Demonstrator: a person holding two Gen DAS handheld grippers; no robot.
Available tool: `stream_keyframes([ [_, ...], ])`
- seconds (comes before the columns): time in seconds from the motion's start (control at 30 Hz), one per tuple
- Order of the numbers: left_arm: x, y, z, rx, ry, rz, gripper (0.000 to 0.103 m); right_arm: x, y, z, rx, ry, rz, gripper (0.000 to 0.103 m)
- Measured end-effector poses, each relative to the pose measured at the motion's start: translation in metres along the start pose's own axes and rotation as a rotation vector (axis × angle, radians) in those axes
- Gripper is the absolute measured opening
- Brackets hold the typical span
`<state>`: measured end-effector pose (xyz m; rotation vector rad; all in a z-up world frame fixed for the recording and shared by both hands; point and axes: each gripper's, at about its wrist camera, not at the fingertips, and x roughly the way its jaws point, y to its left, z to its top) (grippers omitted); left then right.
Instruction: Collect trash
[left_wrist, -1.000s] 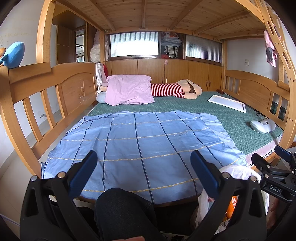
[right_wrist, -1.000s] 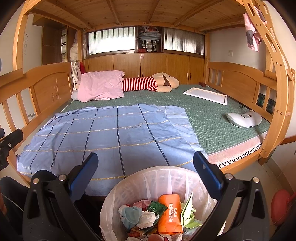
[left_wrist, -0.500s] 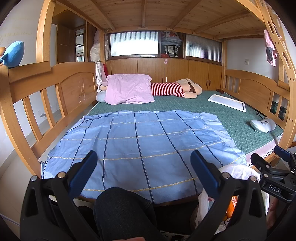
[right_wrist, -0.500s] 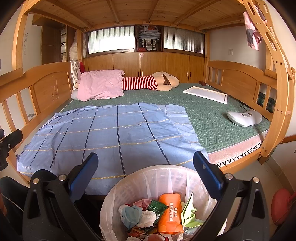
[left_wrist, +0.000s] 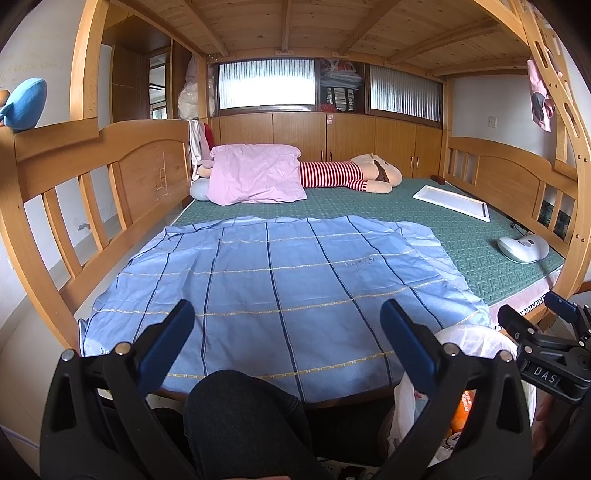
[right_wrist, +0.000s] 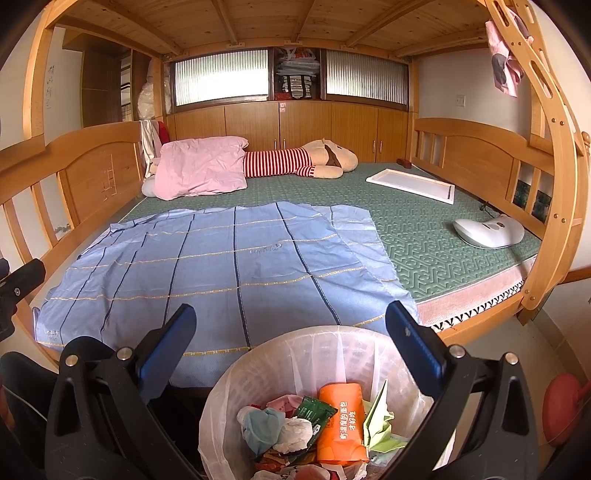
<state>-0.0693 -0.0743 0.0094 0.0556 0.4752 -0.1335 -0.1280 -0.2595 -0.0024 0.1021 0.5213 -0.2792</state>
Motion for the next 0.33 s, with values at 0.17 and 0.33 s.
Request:
stream_keyframes([
  [0.17,0.0015,0.001,0.0012,-0.001,0.001,-0.001,0.1,0.0003,-0.0007,-0.0005,0.004,0.004,0.0,0.1],
  [0.33,0.003,0.0012,0.0004,-0.002,0.006,0.001,0.1,0.0006,-0.0017,-0.0015,0.008,0.008,-0.003,0.1],
])
